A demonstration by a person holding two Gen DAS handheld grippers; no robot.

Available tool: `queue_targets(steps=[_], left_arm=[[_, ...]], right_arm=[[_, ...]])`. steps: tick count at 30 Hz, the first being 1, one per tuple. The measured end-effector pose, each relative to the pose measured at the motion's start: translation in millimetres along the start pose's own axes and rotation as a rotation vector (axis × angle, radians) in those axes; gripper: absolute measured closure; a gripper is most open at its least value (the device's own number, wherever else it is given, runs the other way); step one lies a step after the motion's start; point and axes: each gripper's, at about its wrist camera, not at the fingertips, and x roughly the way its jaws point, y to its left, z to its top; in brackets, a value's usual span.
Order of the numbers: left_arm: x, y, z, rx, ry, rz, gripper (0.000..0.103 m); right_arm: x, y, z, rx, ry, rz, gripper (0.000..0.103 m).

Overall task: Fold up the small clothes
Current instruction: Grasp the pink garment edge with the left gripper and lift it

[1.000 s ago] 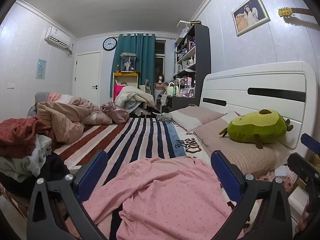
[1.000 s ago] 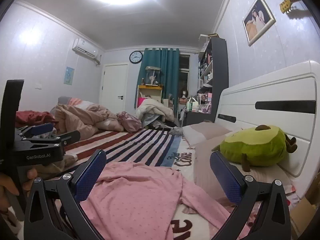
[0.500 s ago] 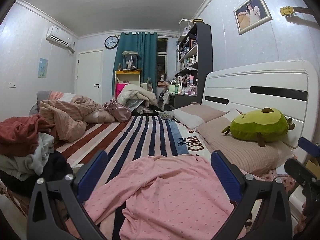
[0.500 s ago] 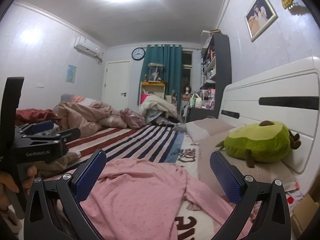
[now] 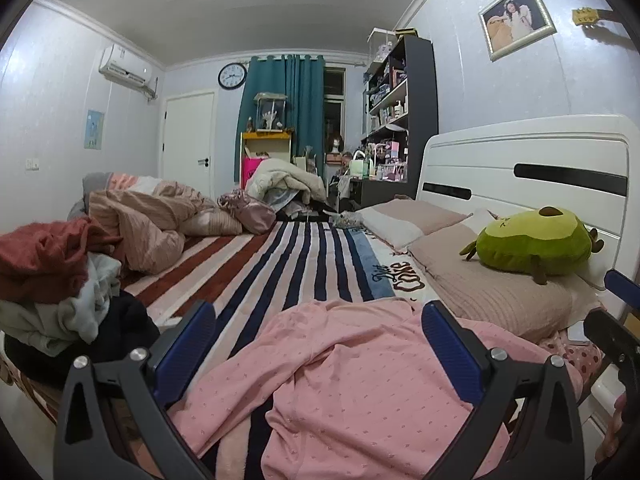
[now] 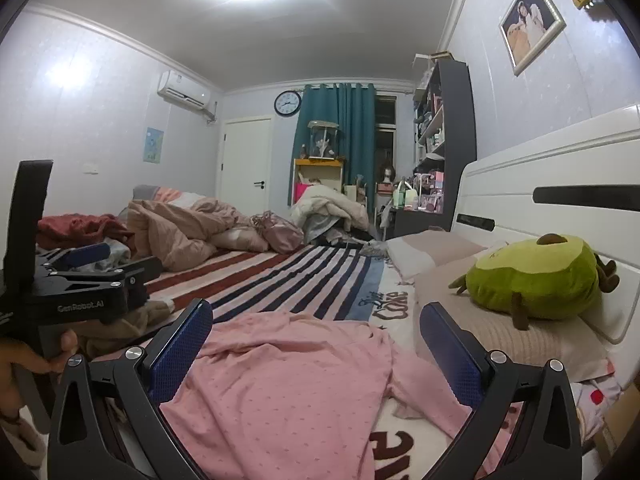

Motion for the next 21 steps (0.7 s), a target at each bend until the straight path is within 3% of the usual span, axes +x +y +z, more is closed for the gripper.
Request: queue_targets(steps=[4,7,11,14,16,18,21], left_arm=[[16,29,-15,-0.036,0.026,-0.033,0.001],[24,61,-32,-0.051,0.075,0.035,0.001],[35,109,-63,-0.091,0.178,0.084,0.001],[39,138,-90,-0.126,0.249,0.087,0.002],[45,152,-111,-0.146,0.306,0.086,0.012],[53,161,-130,-0.144,0.365,0.110,0.040],[64,175,-154,-0.192,0.426,0.115,0.044]], right_arm=[[17,5,-11,0.001,0.017,-0.004,0.000],[38,4,-32,0.028,0.074,-0.044,0.000],[77,-7,-64,0.141,0.192,0.062,0.000],[97,-11,-79,0.169,0.257,0.081,0.000],[105,-11,-83,0.165,0.275,0.081,0.000],[112,-7,-85,0.156,0.286,0.073,0.000],[122,0,-87,0.142,0.309,0.085,0.000]])
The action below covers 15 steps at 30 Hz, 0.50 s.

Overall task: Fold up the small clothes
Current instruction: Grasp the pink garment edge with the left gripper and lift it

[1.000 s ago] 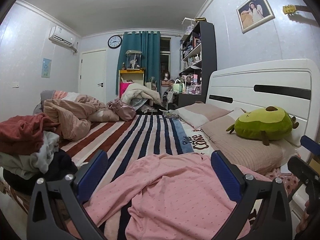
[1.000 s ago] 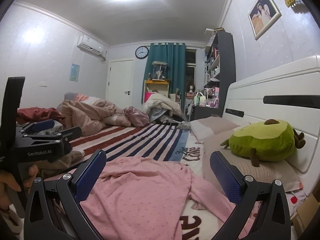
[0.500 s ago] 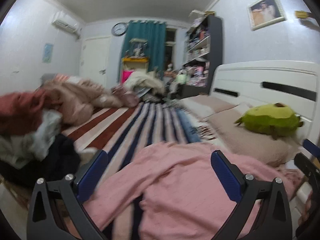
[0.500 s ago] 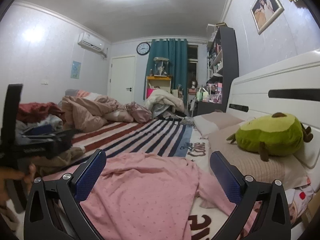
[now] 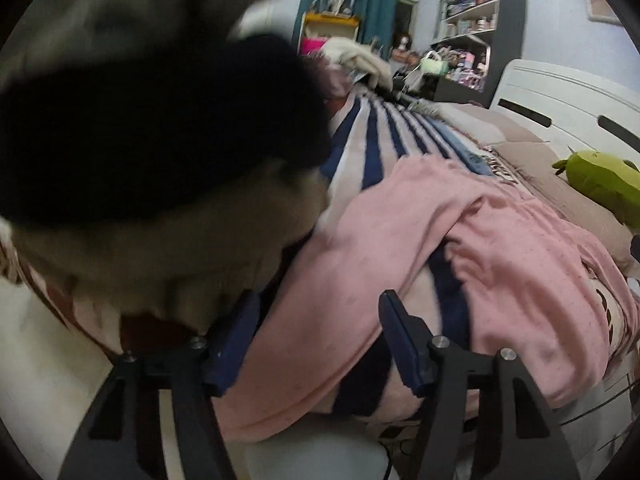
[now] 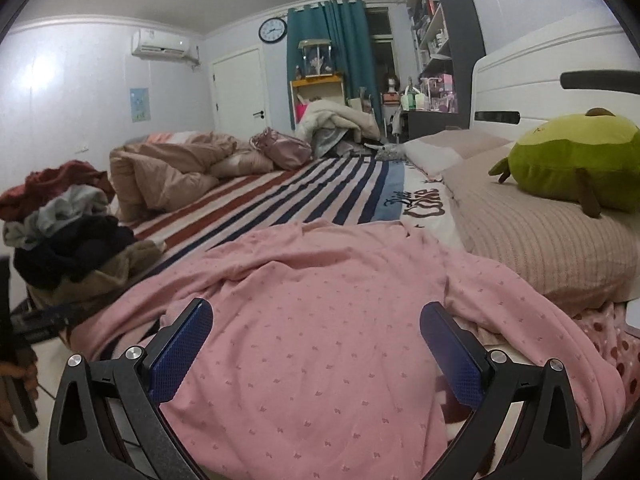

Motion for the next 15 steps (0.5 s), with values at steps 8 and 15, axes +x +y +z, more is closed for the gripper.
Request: queue_targets(steps=[8,15], left_arm=[[30,9,-12,-0.061,0.051,-0.009,0.062],[21,-12,-2,0.003,0.026,-0.019,0.097]], right_arm=[[15,24,3,-0.027,0.024,0.047,0.000],[10,18,0,0.007,0.016,0.067,0.000]])
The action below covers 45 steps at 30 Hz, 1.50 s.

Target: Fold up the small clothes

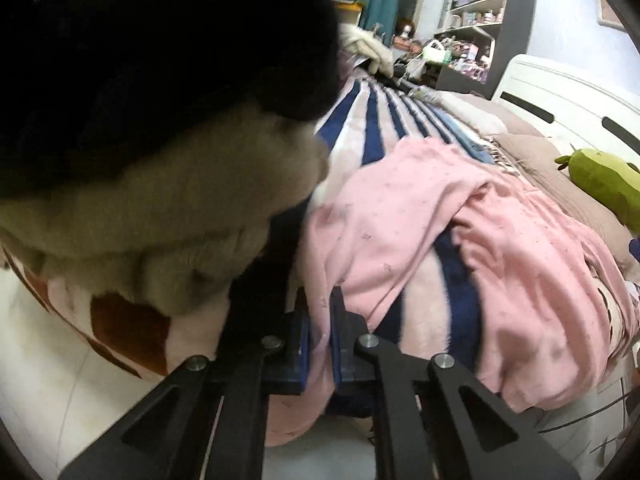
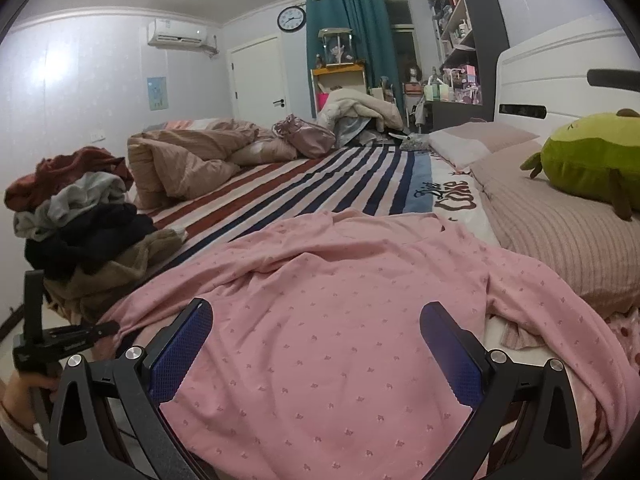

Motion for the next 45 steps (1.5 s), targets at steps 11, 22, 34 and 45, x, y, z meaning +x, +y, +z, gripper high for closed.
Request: queue_targets(steps=[11,22,34,45], left_arm=[[-54,-107,77,0.136,-0.198,-0.226,0.098],[62,-268,59,0.136,0.174,-0.587,0.089],[-39,-171,71,0.163,-0.072,-0.343,0.050],[-57,-72,63,0.063,-0.174,-0.165,0.037]], right_arm=[[-34,-49,-16,0.096,-0.070,0.032,0.000],[-88,-102,-38,0.120,-0.096,-0.106,0.000],[-42,-55,-32,0.078,0.003,0.112,0.000],[62,58,-30,0.065,0.193,0.327,0.015]])
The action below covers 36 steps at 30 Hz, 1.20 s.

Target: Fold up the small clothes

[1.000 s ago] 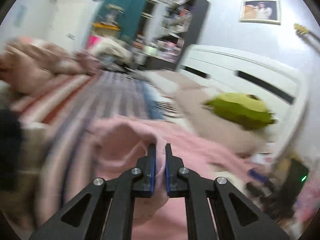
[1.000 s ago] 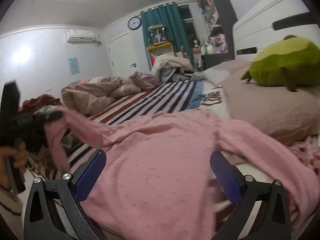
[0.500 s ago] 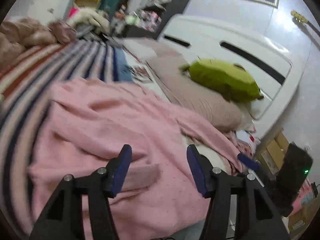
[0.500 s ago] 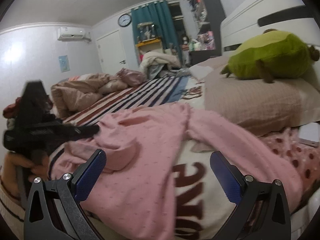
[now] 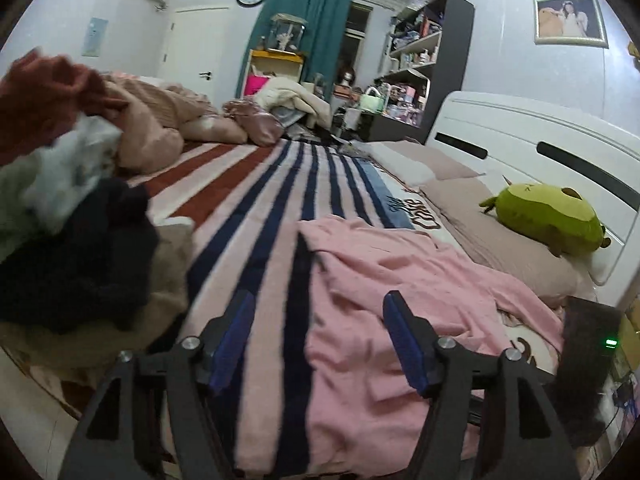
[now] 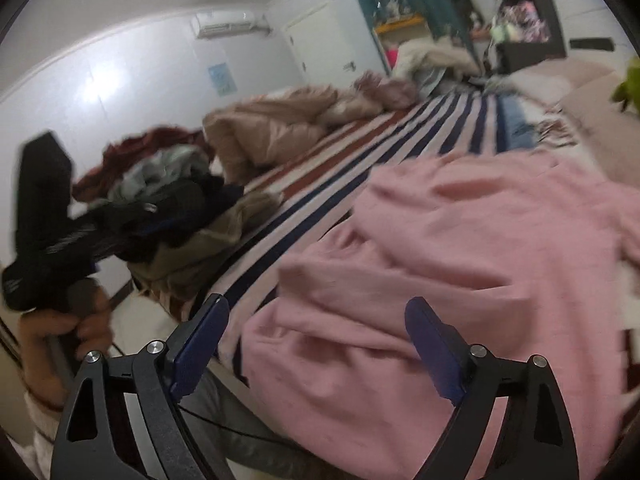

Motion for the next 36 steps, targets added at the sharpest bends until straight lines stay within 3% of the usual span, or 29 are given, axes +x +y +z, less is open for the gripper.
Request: queue_targets(steps=[3,8,9,10,11,13,15,18,27,32,35,36], left_arm=[[-6,18,-7,-0.026,-0.006,-0.001,0.036],[-12,36,-15,-0.060,-0.014,-0.006,0.035],[-13,37,-16,-0.065,-0.012,-0.015,0.035],[-13,36,-17,-0.066,-0.011,-0.022,0.035],[-14,35,-18,-0.065,-0.010,-0.033,0.035],[-16,30,-20,-0.054,-0.008,-0.047,0.035],[-16,24,-21,-0.043,-0.010,-0.062,0.035],[-12,15,-21,-0.029,-0.002,-0.077,0.035],[13,1,-35,-0.038,0.066,-0.071,0.035],[32,-9,-29,-0.023,0.097,-0.084,0.035],[46,-18,-21,0.010,0.110,-0.097,0.035],[52,-22,-17,0.028,0.116,-0.102,0.035]], right_arm=[[37,8,2,0.003,0.064,-0.140,0.004],[62,0,-3,0.047,0.090,-0.283,0.006],[59,-2,-3,0.054,0.079,-0.299,0.013],[56,-3,-4,0.068,0.067,-0.324,0.031],[48,-6,-4,0.091,0.050,-0.321,0.038],[37,-11,-2,0.127,0.026,-0.299,0.063],[22,-18,-2,0.153,0.004,-0.321,0.081],[-3,-28,-1,0.173,-0.039,-0.343,0.090],[-96,-82,-24,0.249,-0.115,-0.467,0.092],[-125,-108,-48,0.317,-0.061,-0.448,0.090],[-141,-111,-59,0.319,-0.041,-0.437,0.071],[-149,-112,-58,0.312,-0.054,-0.456,0.057]])
